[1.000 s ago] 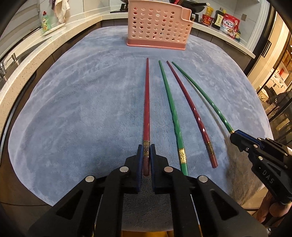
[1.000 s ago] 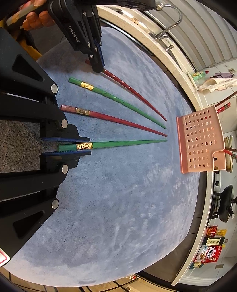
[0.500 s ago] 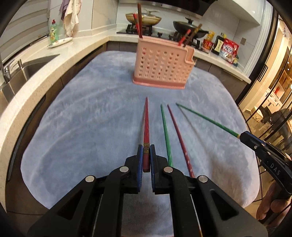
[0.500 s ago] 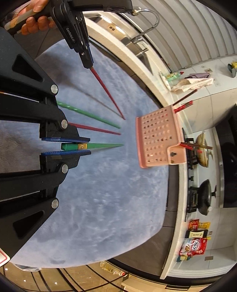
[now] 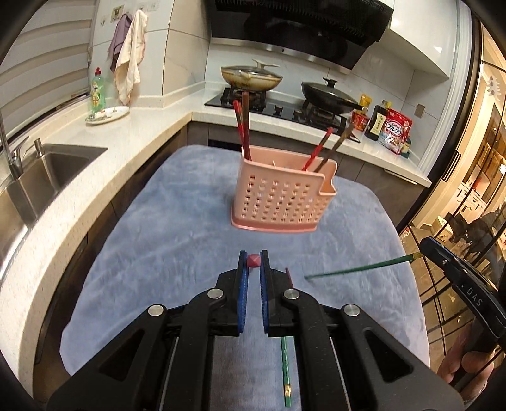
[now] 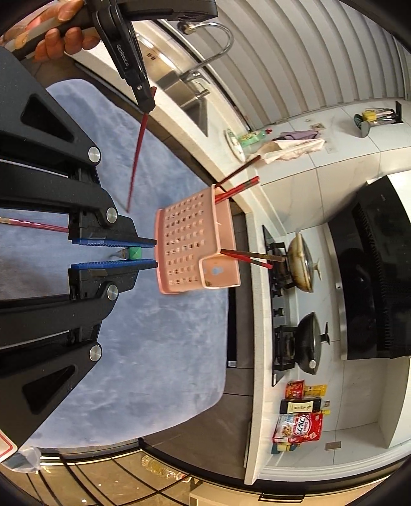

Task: Organize utensils
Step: 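Lift both chopsticks and carry them over the pink holder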

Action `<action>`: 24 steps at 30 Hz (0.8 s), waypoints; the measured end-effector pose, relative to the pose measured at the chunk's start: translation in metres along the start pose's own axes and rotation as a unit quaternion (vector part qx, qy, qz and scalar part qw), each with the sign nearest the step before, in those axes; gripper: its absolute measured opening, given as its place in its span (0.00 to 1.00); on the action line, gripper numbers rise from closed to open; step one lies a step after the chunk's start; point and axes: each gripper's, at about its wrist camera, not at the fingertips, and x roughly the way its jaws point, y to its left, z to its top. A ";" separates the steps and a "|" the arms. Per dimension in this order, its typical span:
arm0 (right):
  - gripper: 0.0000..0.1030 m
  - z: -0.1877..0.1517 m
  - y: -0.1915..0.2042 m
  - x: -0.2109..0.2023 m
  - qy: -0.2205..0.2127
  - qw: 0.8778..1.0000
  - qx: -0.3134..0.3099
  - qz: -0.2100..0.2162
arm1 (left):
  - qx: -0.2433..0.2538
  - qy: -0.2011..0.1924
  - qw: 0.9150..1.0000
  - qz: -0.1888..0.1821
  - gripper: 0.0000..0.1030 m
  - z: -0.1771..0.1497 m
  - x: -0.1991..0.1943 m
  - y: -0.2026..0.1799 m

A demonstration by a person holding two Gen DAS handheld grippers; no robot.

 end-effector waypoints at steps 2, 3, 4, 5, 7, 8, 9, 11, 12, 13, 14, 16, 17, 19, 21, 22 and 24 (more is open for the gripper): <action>0.07 0.012 0.000 0.002 -0.009 1.000 0.001 0.002 | 0.004 -0.007 1.000 0.002 0.07 0.010 0.000 -0.002; 0.07 0.015 0.001 0.002 -0.012 1.000 0.001 0.003 | 0.005 -0.010 1.000 0.003 0.07 0.013 0.000 -0.003; 0.07 0.021 0.003 0.002 -0.017 1.000 0.000 0.004 | 0.005 -0.013 1.000 0.003 0.07 0.019 0.001 -0.004; 0.07 0.026 0.004 0.002 -0.020 1.000 0.000 0.006 | 0.006 -0.015 1.000 0.003 0.07 0.023 0.001 -0.004; 0.07 0.039 0.007 0.001 -0.031 0.999 -0.003 0.011 | 0.009 -0.022 1.000 0.002 0.07 0.034 0.001 -0.006; 0.07 0.044 0.008 0.001 -0.035 0.999 -0.003 0.012 | 0.010 -0.025 1.000 0.002 0.07 0.037 0.000 -0.006; 0.07 0.048 0.008 0.001 -0.039 0.999 -0.004 0.014 | 0.011 -0.030 1.000 0.003 0.07 0.041 -0.001 -0.006; 0.07 0.061 0.010 0.002 -0.049 0.999 -0.002 0.021 | 0.012 -0.039 0.999 0.003 0.07 0.053 -0.002 -0.007; 0.07 0.066 0.010 0.003 -0.053 0.998 -0.002 0.023 | 0.012 -0.043 0.999 0.003 0.07 0.059 -0.002 -0.008; 0.07 0.073 0.012 0.004 -0.058 0.998 -0.002 0.027 | 0.012 -0.049 0.999 0.002 0.07 0.067 -0.003 -0.008; 0.07 0.079 0.013 0.005 -0.063 0.998 -0.002 0.030 | 0.013 -0.053 0.999 0.002 0.07 0.071 -0.004 -0.008; 0.07 0.094 0.017 0.008 -0.075 0.997 -0.006 0.032 | 0.015 -0.064 0.998 0.002 0.07 0.084 -0.006 -0.010; 0.07 0.100 0.019 0.009 -0.081 0.996 -0.007 0.033 | 0.016 -0.072 0.997 0.002 0.07 0.093 -0.008 -0.012; 0.07 0.116 0.023 0.013 -0.095 0.995 -0.007 0.036 | 0.015 -0.086 0.996 0.000 0.07 0.108 -0.011 -0.013; 0.07 0.130 0.025 0.018 -0.105 0.994 -0.008 0.037 | 0.014 -0.105 0.994 -0.002 0.07 0.127 -0.014 -0.016; 0.07 0.140 0.027 0.021 -0.113 0.993 -0.009 0.037 | 0.013 -0.113 0.993 -0.002 0.07 0.136 -0.016 -0.017; 0.07 0.156 0.031 0.026 -0.125 0.991 -0.010 0.035 | 0.013 -0.132 0.991 -0.001 0.07 0.156 -0.018 -0.019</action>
